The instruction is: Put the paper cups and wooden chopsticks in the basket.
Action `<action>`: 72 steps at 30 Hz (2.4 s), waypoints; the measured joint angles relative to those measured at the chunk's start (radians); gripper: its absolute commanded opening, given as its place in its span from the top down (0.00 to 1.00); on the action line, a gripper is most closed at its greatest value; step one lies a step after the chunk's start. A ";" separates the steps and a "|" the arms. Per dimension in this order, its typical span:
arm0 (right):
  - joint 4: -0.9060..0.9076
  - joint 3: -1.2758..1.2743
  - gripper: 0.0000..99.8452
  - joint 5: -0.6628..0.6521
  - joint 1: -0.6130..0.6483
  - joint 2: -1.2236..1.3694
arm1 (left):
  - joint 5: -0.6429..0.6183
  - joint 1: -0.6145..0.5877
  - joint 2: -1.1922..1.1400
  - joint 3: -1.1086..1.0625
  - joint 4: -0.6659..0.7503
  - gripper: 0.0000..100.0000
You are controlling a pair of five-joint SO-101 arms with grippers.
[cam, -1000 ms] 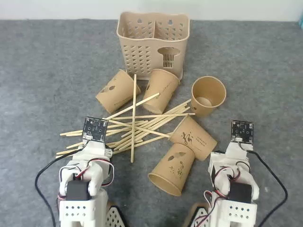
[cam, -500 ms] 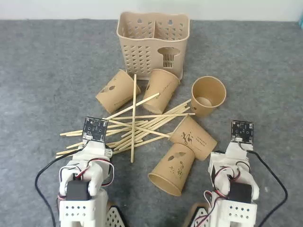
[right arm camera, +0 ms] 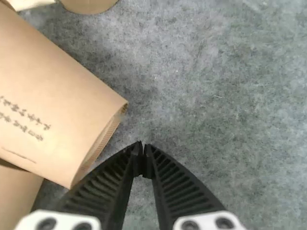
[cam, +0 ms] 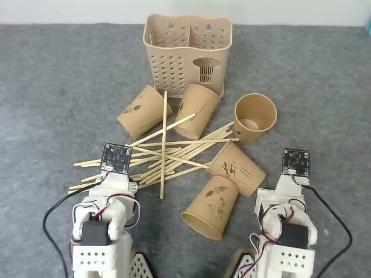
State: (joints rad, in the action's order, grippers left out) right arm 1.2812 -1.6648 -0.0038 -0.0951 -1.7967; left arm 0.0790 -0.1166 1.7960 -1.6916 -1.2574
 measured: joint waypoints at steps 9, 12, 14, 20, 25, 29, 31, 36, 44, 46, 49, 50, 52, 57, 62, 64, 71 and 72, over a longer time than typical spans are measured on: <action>0.000 0.000 0.99 0.000 -0.003 0.000 | 0.000 0.000 0.000 0.000 0.021 0.98; -0.026 0.000 0.94 0.000 -0.041 0.000 | 0.000 0.000 0.000 0.006 0.028 0.98; -0.052 0.003 0.90 0.000 -0.063 0.000 | 0.000 -0.003 0.000 0.006 0.066 0.98; -0.091 0.015 0.89 0.000 -0.114 -0.003 | 0.000 -0.101 0.000 0.006 0.242 0.98; -0.172 0.020 0.89 -0.112 -0.175 -0.003 | 0.000 -0.144 0.000 0.061 0.252 0.98; -0.178 0.094 0.89 -0.166 -0.192 -0.003 | 0.000 -0.147 0.000 0.193 0.172 0.92; -0.169 0.152 0.89 -0.170 -0.195 -0.003 | 0.000 -0.147 0.000 0.253 0.130 0.86; -0.121 0.288 0.89 -0.170 -0.193 -0.003 | 0.000 -0.164 -0.101 0.381 0.092 0.84; -0.112 0.539 0.89 -0.170 -0.193 0.259 | -0.026 -0.175 -0.586 0.712 0.080 0.84; -0.081 0.646 0.88 -0.170 -0.192 0.410 | -0.043 -0.175 -0.723 0.795 0.057 0.83; -0.026 0.822 0.79 -0.170 -0.184 0.660 | -0.068 -0.175 -0.904 0.882 0.038 0.83; -0.009 0.878 0.76 -0.170 -0.175 0.732 | -0.075 -0.173 -0.964 0.902 0.037 0.83; 0.021 0.984 0.73 -0.153 -0.160 0.856 | -0.095 -0.152 -1.068 0.925 0.041 0.83; 0.051 1.180 0.75 -0.055 -0.115 1.054 | -0.152 -0.115 -1.286 0.914 0.166 0.83; 0.025 1.270 0.75 0.094 -0.037 1.191 | -0.155 -0.132 -1.393 0.835 0.364 0.83; 0.002 1.297 0.75 0.143 0.005 1.258 | -0.155 -0.157 -1.396 0.832 0.397 0.83; -0.141 1.344 0.78 0.245 0.086 1.510 | -0.155 -0.175 -1.398 0.829 0.414 0.83; -0.163 1.344 0.78 0.249 0.091 1.540 | -0.155 -0.176 -1.398 0.829 0.414 0.83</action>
State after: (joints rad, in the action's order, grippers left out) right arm 1.1185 -0.3207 0.2447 -0.0046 -0.2562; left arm -0.0760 -0.2931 0.3982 -0.8631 -0.8431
